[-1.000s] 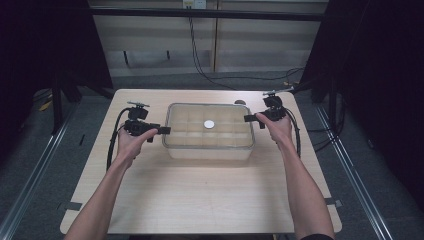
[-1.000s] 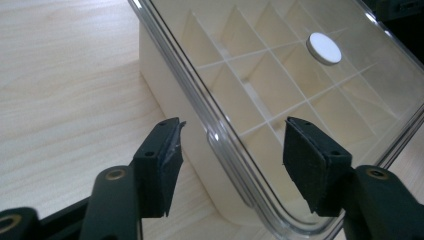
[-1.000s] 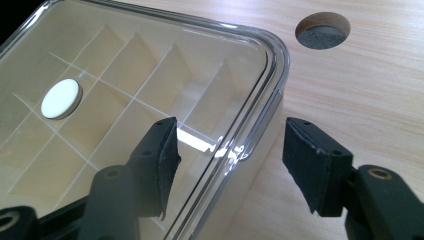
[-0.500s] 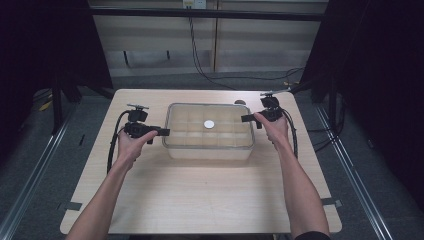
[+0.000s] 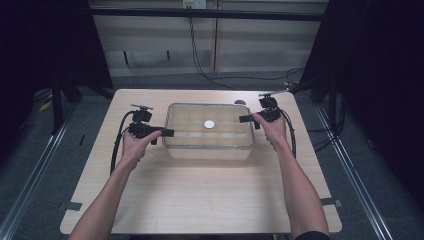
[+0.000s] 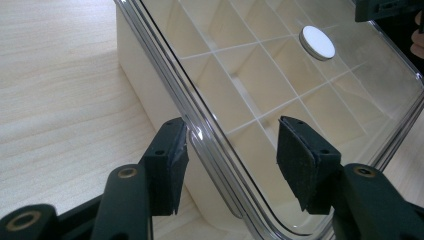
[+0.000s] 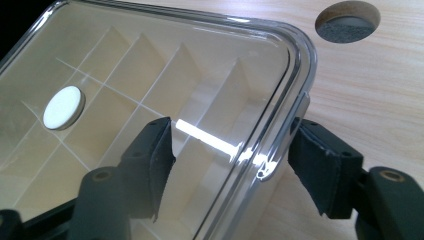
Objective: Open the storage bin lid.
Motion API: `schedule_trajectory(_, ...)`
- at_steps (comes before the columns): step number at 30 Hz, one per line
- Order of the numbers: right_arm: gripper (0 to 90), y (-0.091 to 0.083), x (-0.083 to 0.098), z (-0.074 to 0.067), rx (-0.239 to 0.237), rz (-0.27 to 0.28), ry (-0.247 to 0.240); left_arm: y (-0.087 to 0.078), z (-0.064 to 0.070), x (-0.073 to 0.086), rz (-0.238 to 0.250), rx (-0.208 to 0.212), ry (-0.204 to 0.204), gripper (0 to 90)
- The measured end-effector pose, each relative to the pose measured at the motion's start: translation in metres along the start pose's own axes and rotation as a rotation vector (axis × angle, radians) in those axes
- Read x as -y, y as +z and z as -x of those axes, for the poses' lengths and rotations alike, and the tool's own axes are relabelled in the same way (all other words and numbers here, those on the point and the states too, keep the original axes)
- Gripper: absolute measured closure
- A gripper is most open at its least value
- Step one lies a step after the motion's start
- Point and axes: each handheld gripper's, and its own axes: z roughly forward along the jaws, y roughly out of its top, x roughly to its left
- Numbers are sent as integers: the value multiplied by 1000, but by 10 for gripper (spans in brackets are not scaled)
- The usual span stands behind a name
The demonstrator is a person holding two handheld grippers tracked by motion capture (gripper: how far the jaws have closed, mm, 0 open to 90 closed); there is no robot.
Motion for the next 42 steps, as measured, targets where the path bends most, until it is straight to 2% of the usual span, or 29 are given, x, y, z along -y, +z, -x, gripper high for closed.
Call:
schedule_trajectory(5, 305, 4, -1, 1, -4, 3, 8, 0, -1, 0, 0, 2, 2, 469)
schedule_trajectory(7, 338, 3, -2, 1, 2, 4, 4, 1, -1, 0, -2, 9, 4, 473)
schedule_trajectory(8, 382, 0, -3, 1, 19, 10, 5, 1, -1, 0, 4, 8, -2, 478)
schedule_trajectory(12, 418, -1, -1, 3, 3, 17, 25, 0, -3, 0, 4, 16, -7, 498)
schedule_trajectory(18, 422, -2, 0, 3, 3, 24, 32, 0, -2, -1, 8, 8, -5, 497)
schedule_trajectory(25, 428, -5, 0, 2, 4, 38, 26, 3, -1, -1, 18, 24, -10, 481)
schedule_trajectory(26, 466, -8, -1, 2, -1, 67, 33, 4, -1, -1, 19, 31, -12, 483)
schedule_trajectory(28, 479, -10, -1, 1, -4, 87, 34, 2, -1, -2, 21, 28, 0, 491)
schedule_trajectory(29, 478, -11, -2, 0, -2, 91, 29, 3, 0, -3, 19, 24, -7, 496)
schedule_trajectory(31, 479, -12, -4, -1, 3, 84, 25, 2, 1, -5, 13, 17, 4, 496)
schedule_trajectory(34, 494, -13, -3, 0, -23, 93, 42, 1, 0, -5, 20, 14, 5, 502)
schedule_trajectory(36, 496, -12, -3, -2, -32, 94, 33, 1, 0, -5, 23, 8, -6, 503)
schedule_trajectory(42, 498, -13, -3, -2, -55, 109, 38, -2, -2, -6, 39, 8, -4, 541)
